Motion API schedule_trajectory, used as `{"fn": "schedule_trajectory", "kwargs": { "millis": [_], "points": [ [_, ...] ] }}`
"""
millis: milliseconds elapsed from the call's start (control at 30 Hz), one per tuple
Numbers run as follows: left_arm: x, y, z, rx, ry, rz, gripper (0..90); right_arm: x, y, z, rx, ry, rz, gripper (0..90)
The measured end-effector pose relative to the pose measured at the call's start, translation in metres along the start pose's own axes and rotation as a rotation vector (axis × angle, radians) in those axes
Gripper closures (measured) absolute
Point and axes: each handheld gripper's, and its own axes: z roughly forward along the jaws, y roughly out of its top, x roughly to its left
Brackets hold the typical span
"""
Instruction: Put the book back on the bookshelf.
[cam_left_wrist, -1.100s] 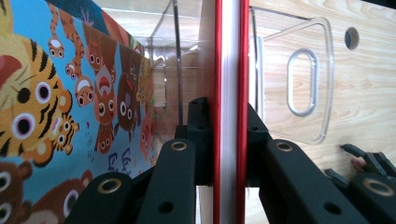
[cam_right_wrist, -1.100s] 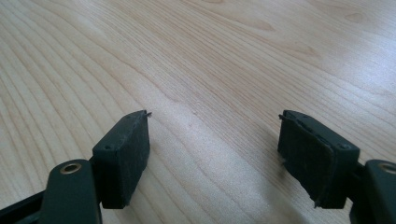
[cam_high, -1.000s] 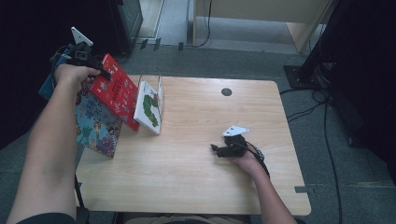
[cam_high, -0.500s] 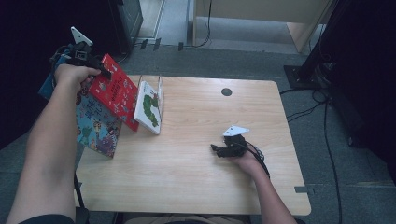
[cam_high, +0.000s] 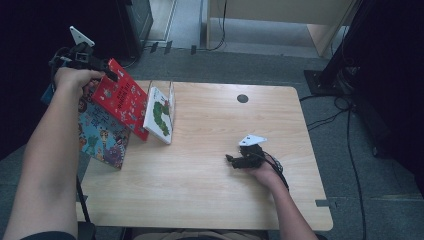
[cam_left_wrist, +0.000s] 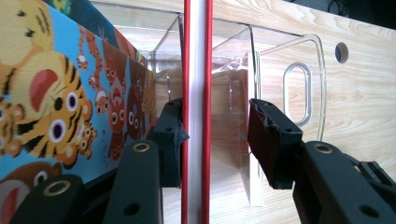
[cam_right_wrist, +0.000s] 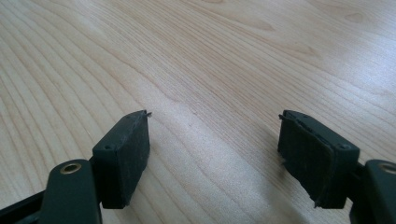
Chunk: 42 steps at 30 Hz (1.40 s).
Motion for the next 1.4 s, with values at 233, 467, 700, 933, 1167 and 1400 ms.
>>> {"fn": "schedule_trajectory", "kwargs": {
  "millis": [233, 467, 700, 933, 1167, 1400],
  "points": [
    [0.004, -0.002, -0.006, -0.012, -0.008, -0.013, 54.6, 0.000, 0.000, 0.000, 0.001, 0.000, -0.001, 25.1],
    [0.003, 0.000, -0.015, -0.026, 0.008, 0.001, 53.4, 0.000, 0.000, 0.000, 0.000, 0.000, 0.000, 25.1],
    [0.003, -0.002, -0.021, -0.037, 0.004, 0.002, 51.0, 0.000, 0.000, 0.000, 0.000, 0.000, 0.000, 25.1],
    [0.003, -0.005, -0.039, -0.089, -0.028, 0.009, 50.1, 0.000, 0.000, 0.000, -0.001, 0.000, 0.000, 25.1],
    [-0.007, -0.012, -0.043, -0.105, -0.060, 0.062, 48.5, 0.000, 0.000, 0.000, 0.000, 0.000, 0.000, 25.1],
    [-0.021, -0.021, -0.048, -0.137, -0.127, 0.106, 46.7, 0.000, 0.000, 0.000, 0.001, 0.000, 0.000, 25.1]
  ]
}}
